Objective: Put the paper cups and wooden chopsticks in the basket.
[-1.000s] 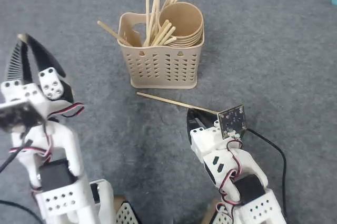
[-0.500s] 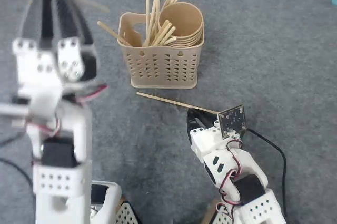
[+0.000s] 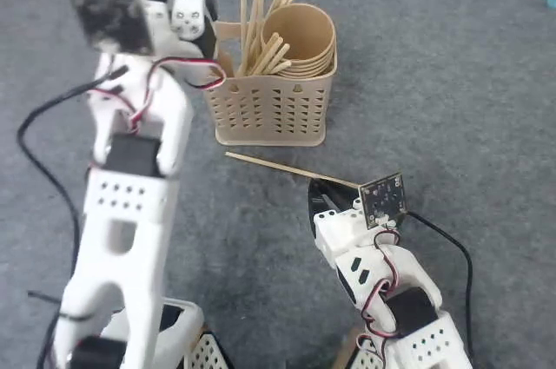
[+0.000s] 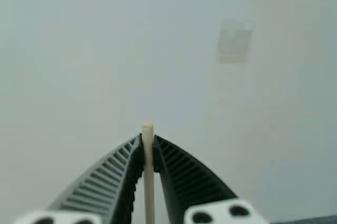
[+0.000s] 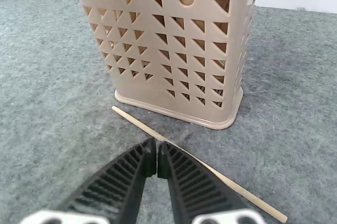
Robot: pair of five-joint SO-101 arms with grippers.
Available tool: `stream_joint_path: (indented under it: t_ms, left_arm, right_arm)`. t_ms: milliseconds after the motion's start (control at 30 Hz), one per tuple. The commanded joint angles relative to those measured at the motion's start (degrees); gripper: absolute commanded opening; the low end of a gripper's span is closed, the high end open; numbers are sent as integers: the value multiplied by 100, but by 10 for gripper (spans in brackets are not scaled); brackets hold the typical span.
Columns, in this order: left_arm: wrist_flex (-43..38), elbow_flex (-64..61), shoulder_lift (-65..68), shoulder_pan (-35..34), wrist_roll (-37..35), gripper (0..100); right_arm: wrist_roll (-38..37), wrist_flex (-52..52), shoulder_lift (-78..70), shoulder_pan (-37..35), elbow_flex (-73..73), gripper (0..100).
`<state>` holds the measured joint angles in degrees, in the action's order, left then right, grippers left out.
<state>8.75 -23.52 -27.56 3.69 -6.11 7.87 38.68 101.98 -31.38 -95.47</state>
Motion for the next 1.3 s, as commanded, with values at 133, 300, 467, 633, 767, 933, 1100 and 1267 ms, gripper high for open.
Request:
stream_joint_path:
  t_ms: [133, 300, 467, 633, 767, 933, 1100, 1267]
  left_arm:
    - [-44, -101, 255, 0, -70, 183]
    - [1591, 523, -9, 9, -53, 235]
    - [3411, 1710, -343, 9, -53, 235]
    - [5064, 2932, -826, -466, -53, 235]
    - [5943, 3363, -1178, -1099, -62, 235]
    - [6778, 2598, -1231, -1767, -62, 235]
    - [6497, 576, -1284, -2268, -62, 235]
    - [5653, -1103, -1284, -2655, -369, 235]
  right_arm:
    - [26, -136, -66, 57, -114, 35]
    - [18, -136, -66, 57, -114, 35]
    - [-176, -136, -66, 57, -114, 35]
    - [-202, -136, -75, 57, -114, 35]
    - [-202, -136, -75, 57, -114, 35]
    - [-202, -127, -75, 57, -114, 35]
    - [-202, -127, -75, 57, -114, 35]
    - [-220, -119, -75, 57, -114, 35]
